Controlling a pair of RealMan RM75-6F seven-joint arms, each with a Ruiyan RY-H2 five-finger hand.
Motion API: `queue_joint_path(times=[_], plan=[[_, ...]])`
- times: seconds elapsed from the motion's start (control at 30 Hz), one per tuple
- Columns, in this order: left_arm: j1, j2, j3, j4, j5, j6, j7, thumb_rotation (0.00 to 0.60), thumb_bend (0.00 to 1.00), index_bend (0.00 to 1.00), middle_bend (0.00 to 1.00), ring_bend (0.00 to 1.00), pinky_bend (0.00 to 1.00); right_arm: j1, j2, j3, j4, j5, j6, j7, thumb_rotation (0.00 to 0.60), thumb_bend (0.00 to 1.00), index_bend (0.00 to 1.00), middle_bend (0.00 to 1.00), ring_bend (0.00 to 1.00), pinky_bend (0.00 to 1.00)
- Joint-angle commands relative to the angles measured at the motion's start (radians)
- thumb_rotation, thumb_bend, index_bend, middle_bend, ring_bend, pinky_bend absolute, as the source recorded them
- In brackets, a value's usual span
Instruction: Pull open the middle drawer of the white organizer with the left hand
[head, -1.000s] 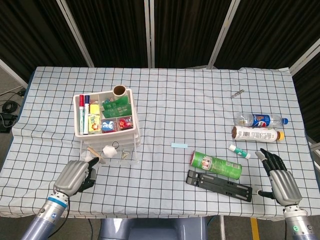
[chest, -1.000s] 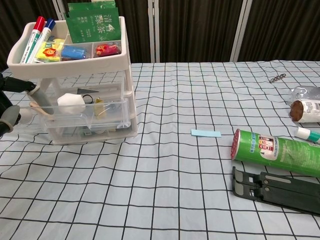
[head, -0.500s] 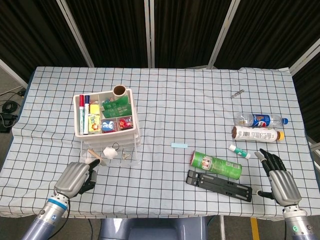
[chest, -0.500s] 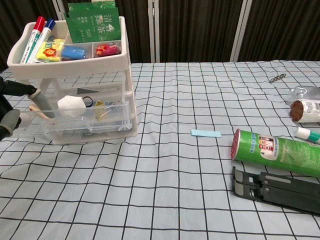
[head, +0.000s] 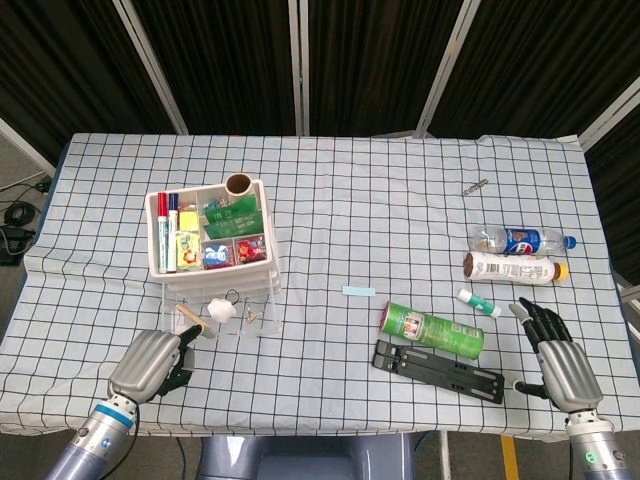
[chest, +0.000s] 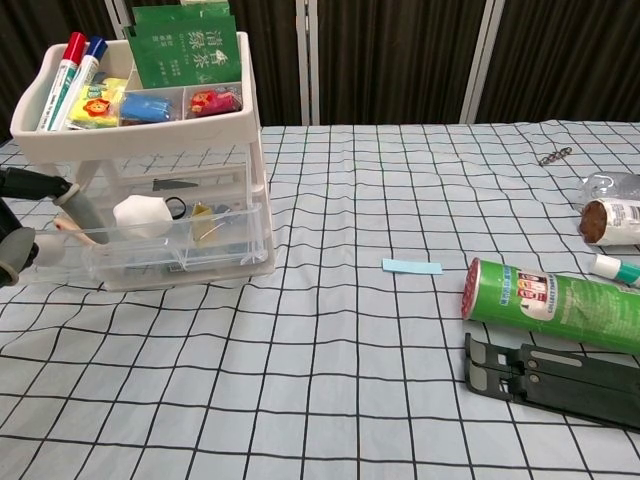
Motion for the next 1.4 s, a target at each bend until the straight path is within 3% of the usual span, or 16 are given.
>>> queue_joint_path(times=[0.03,0.1,0.23,0.47,0.67,0.8,1.0,1.13,1.4], plan=[[0.002,-0.001,-0.001,0.004,-0.001,0.000,-0.004,0.600,0.82,0.33,0.86,0.87,0.79,0.000,0.000,0.000,0.000,0.000,0.000,0.000,0.600,0.11,0.04,0.00,0.00,0.00],[0.003,0.000,-0.003,0.007,-0.002,-0.001,-0.009,0.600,0.82,0.31,0.86,0.87,0.79,0.000,0.000,0.001,-0.001,0.001,0.001,0.000,0.600,0.11,0.04,0.00,0.00,0.00],[0.005,0.003,-0.006,0.007,0.001,0.000,-0.021,0.600,0.74,0.17,0.86,0.87,0.79,0.001,0.000,0.000,0.000,0.001,-0.002,-0.001,0.600,0.11,0.04,0.00,0.00,0.00],[0.008,0.016,-0.016,0.009,0.009,0.006,-0.038,0.600,0.61,0.10,0.86,0.87,0.79,0.000,-0.001,0.000,0.000,0.000,-0.001,-0.002,0.600,0.11,0.04,0.00,0.00,0.00],[0.015,0.038,-0.015,-0.001,0.034,0.012,-0.057,0.600,0.52,0.12,0.86,0.87,0.79,0.000,-0.002,-0.001,0.001,-0.001,0.000,-0.003,0.600,0.11,0.04,0.00,0.00,0.00],[0.028,0.066,-0.010,-0.014,0.099,0.038,-0.065,0.600,0.30,0.19,0.86,0.87,0.79,0.000,-0.002,0.000,0.001,0.000,-0.001,-0.003,0.600,0.11,0.04,0.00,0.00,0.00],[0.034,0.125,-0.026,-0.033,0.182,0.076,-0.082,0.600,0.14,0.25,0.88,0.88,0.80,0.000,-0.003,-0.002,0.001,-0.002,0.000,-0.004,0.600,0.11,0.04,0.00,0.00,0.00],[0.003,0.200,-0.071,-0.045,0.210,0.070,-0.085,0.600,0.02,0.24,0.90,0.90,0.82,0.000,-0.003,-0.001,0.001,-0.002,0.001,-0.004,0.600,0.11,0.04,0.00,0.00,0.00],[-0.105,0.354,-0.154,-0.033,0.151,-0.051,-0.060,0.600,0.00,0.23,0.93,0.92,0.84,-0.001,-0.002,0.000,0.000,-0.002,0.004,0.000,0.600,0.11,0.04,0.00,0.00,0.00]])
